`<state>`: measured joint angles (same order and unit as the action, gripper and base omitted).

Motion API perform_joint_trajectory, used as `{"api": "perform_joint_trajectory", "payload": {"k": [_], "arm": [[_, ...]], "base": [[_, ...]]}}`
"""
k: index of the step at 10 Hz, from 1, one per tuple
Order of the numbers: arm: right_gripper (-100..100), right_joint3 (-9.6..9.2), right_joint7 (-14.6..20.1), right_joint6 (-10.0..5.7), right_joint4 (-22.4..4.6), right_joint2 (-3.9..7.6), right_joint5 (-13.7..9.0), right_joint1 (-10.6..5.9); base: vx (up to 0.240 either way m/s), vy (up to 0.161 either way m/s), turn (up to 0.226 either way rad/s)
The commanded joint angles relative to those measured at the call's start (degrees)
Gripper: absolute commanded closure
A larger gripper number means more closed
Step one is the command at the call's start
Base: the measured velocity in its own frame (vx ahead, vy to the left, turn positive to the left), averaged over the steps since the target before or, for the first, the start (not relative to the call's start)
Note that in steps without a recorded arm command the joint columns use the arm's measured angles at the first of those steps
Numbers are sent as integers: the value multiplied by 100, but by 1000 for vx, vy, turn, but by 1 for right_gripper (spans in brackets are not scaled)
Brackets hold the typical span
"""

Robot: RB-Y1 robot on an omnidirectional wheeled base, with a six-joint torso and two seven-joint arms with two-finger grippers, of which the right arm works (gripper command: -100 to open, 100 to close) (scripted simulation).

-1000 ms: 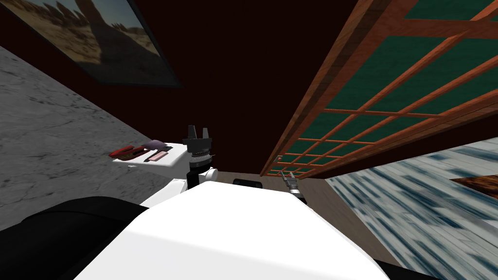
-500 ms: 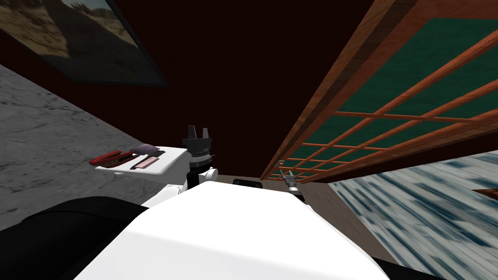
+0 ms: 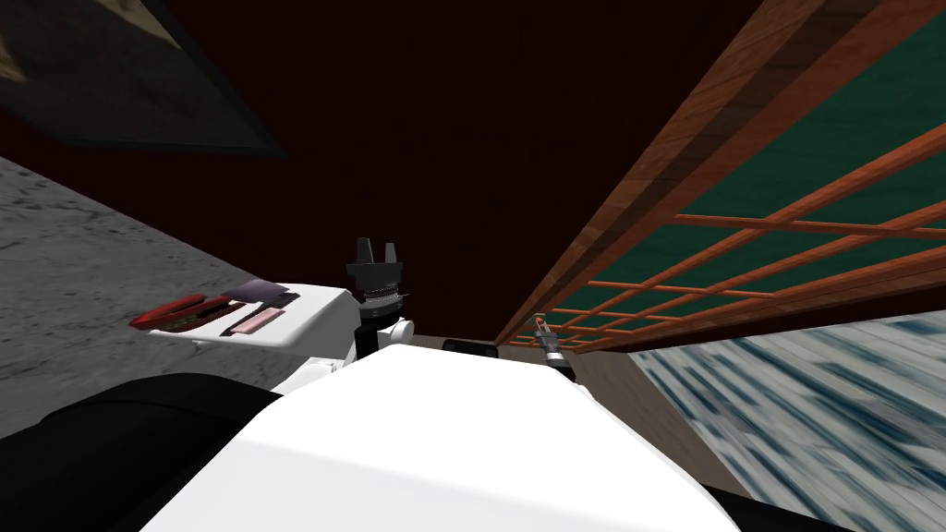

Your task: Pull the door open

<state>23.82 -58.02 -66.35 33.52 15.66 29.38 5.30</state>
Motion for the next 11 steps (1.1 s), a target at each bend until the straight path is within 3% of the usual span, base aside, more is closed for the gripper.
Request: {"api": "perform_joint_trajectory", "payload": {"k": [1, 4, 11], "arm": [[100, 6, 1, 9, 4, 5, -4, 0], [100, 6, 1, 9, 4, 5, -4, 0], [100, -191, 1031, 97, 14, -8, -338, -52]], "base": [[-23, -1, 6], [-2, -1, 0], [-35, -18, 44]]}}
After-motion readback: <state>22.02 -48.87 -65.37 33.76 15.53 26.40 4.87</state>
